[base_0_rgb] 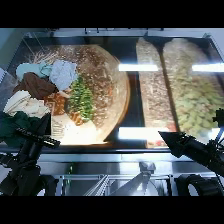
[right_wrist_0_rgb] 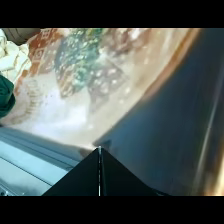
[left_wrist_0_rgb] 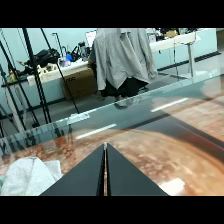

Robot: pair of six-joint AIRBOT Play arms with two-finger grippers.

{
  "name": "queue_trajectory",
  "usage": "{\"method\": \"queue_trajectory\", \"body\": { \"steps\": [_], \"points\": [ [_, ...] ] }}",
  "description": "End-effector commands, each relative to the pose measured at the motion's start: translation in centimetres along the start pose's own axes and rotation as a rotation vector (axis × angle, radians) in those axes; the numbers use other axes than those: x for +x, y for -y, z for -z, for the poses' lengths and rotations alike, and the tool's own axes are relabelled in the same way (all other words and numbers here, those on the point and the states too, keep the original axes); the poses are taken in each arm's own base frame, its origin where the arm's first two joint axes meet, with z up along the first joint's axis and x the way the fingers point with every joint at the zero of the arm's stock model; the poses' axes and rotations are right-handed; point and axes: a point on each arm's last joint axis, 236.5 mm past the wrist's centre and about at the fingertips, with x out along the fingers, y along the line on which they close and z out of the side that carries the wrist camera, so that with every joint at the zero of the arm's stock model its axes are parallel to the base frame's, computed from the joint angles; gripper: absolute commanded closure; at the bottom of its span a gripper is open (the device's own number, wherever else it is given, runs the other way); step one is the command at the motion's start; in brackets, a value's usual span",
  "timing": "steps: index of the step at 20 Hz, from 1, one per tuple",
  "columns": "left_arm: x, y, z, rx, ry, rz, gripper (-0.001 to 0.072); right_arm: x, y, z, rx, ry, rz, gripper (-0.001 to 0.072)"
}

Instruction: Fold the shirts.

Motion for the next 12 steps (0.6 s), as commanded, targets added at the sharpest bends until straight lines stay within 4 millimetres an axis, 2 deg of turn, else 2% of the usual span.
{"method": "queue_trajectory", "body": {
  "steps": [1, 4, 7, 9, 12],
  "points": [
    [0.0, -0.1, -0.2, 0.001, 0.009, -0.003, 0.0701, 0.0, 0.0, 0.0, 0.001, -0.001, -0.001, 0.0695],
    [0.0, -0.6, -1.2, -0.039, 0.052, -0.024, 0.0699, 0.0, -0.3, -0.9, 0.017, 0.038, -0.016, 0.0695],
    [0.2, -2.3, -2.1, -0.331, 0.050, -0.076, 0.0691, -0.1, -2.3, -1.4, 0.082, 0.054, -0.101, 0.0694],
    [1.5, -2.4, -2.6, -0.357, -0.033, -0.064, 0.0693, -0.3, -2.3, -3.6, 0.154, 0.141, -0.109, 0.0695],
    [5.3, -3.2, -3.2, -0.381, -0.258, -0.049, 0.0694, 0.9, -0.3, -5.5, 0.169, 0.171, -0.044, 0.0696]
  ]
}}
